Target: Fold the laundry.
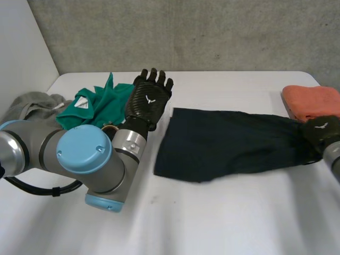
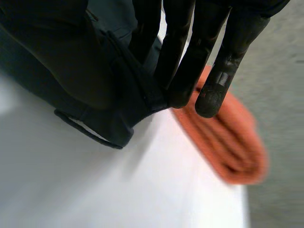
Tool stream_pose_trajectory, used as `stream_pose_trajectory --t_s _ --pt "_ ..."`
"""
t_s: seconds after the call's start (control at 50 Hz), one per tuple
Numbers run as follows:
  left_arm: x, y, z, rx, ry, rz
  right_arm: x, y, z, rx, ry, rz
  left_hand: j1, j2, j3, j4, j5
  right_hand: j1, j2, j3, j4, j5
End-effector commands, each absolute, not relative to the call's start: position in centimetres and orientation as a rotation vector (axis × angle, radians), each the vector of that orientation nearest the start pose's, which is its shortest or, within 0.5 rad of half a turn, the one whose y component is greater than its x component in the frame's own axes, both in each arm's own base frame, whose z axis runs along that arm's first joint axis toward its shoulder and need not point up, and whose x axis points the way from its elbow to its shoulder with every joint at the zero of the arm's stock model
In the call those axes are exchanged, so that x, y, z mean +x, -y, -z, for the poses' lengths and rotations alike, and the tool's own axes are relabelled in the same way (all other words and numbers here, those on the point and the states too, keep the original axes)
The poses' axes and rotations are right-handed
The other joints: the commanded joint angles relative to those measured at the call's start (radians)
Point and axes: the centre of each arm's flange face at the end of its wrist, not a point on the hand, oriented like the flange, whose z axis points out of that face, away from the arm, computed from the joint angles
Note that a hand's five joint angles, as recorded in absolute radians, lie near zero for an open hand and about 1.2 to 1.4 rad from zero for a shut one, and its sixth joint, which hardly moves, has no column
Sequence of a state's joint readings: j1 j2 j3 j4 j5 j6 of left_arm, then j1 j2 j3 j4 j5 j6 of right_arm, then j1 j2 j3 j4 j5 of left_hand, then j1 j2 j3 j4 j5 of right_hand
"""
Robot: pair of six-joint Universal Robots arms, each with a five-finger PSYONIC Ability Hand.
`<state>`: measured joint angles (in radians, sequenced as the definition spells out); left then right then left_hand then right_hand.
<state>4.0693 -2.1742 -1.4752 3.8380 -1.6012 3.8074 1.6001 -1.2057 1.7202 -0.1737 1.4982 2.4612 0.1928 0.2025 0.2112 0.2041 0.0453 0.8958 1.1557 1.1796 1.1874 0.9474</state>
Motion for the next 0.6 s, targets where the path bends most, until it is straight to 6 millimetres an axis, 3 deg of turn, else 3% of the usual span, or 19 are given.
stream_pose_trajectory --t_s 0.02,0.06,0.1,0.14,0.16,0.2,0.22,0.28,0.3,0.36,0.38,0.42,0.44,0.46,0.52,0.56,0.6 --pt "-35.6 26.5 -19.3 1.152 -1.582 2.406 12.2 33.6 -18.5 -1.455 -2.685 2.072 -0.018 -0.028 -0.037 -0.030 -0.045 0.500 0.241 0.217 0.209 0.274" --pt "-35.5 26.4 -19.2 1.156 -1.586 2.401 12.7 33.9 -19.1 -1.547 -2.639 2.117 -0.018 -0.028 -0.037 -0.030 -0.045 0.500 0.241 0.217 0.209 0.274" --pt "-35.4 26.2 -19.3 1.156 -1.586 2.401 14.8 33.9 -20.1 -1.678 -2.486 2.196 -0.018 -0.028 -0.037 -0.030 -0.045 0.500 0.241 0.217 0.209 0.274" --pt "-35.2 26.0 -19.5 1.153 -1.591 2.401 17.3 33.4 -20.8 -1.775 -2.322 2.243 -0.018 -0.028 -0.037 -0.030 -0.045 0.500 0.241 0.217 0.209 0.274" --pt "-35.2 26.0 -19.5 1.152 -1.594 2.403 19.9 32.6 -21.5 -1.854 -2.144 2.289 -0.018 -0.028 -0.037 -0.030 -0.045 0.500 0.241 0.217 0.209 0.274" --pt "-34.9 25.8 -19.5 1.140 -1.612 2.405 22.1 31.9 -22.2 -1.901 -1.986 2.329 -0.018 -0.028 -0.037 -0.030 -0.045 0.500 0.241 0.217 0.209 0.274" --pt "-34.9 25.8 -19.6 1.136 -1.616 2.406 24.2 31.1 -22.2 -1.934 -1.841 2.337 -0.018 -0.028 -0.037 -0.030 -0.045 0.500 0.241 0.217 0.209 0.274" --pt "-34.7 25.7 -20.0 1.102 -1.638 2.423 27.0 29.6 -21.5 -1.979 -1.661 2.308 -0.018 -0.028 -0.037 -0.030 -0.045 0.500 0.241 0.217 0.209 0.274" --pt "-34.7 25.7 -20.0 1.094 -1.643 2.427 28.7 28.3 -20.5 -2.009 -1.570 2.250 -0.018 -0.028 -0.037 -0.030 -0.045 0.500 0.241 0.217 0.209 0.274" --pt "-34.6 25.8 -20.2 1.062 -1.667 2.442 31.2 25.7 -18.8 -2.062 -1.444 2.149 -0.018 -0.028 -0.037 -0.030 -0.045 0.500 0.241 0.217 0.209 0.274" --pt "-34.6 25.8 -20.2 1.055 -1.674 2.444 32.6 23.9 -17.6 -2.093 -1.385 2.082 -0.018 -0.028 -0.037 -0.030 -0.045 0.500 0.241 0.217 0.209 0.274" --pt "-34.6 25.9 -20.5 1.040 -1.678 2.457 33.5 22.5 -16.9 -2.107 -1.351 2.035 -0.018 -0.028 -0.037 -0.030 -0.045 0.440 0.181 0.157 0.149 0.214" --pt "-34.6 25.9 -20.6 1.036 -1.678 2.462 33.7 22.1 -16.8 -2.104 -1.345 2.028 -0.018 -0.028 -0.037 -0.030 -0.045 0.271 0.011 -0.013 -0.020 0.045" --pt "-34.6 25.9 -20.6 1.034 -1.678 2.464 33.9 21.6 -16.8 -2.089 -1.347 2.012 -0.018 -0.028 -0.037 -0.030 -0.045 -0.161 -0.420 -0.444 -0.452 -0.387" --pt "-34.8 26.1 -21.1 1.022 -1.662 2.482 33.8 21.6 -16.8 -2.027 -1.388 1.993 -0.018 -0.028 -0.037 -0.030 -0.045 -0.446 -0.706 -0.730 -0.738 -0.672" --pt "-35.0 26.2 -21.6 1.012 -1.646 2.502 33.6 21.8 -18.1 -1.891 -1.452 2.001 -0.018 -0.028 -0.037 -0.030 -0.045 -0.593 -0.853 -0.877 -0.885 -0.819" --pt "-35.6 26.3 -22.6 0.998 -1.615 2.541 32.9 22.5 -20.7 -1.727 -1.510 2.056 -0.018 -0.028 -0.037 -0.030 -0.045 -0.632 -0.891 -0.915 -0.923 -0.858"
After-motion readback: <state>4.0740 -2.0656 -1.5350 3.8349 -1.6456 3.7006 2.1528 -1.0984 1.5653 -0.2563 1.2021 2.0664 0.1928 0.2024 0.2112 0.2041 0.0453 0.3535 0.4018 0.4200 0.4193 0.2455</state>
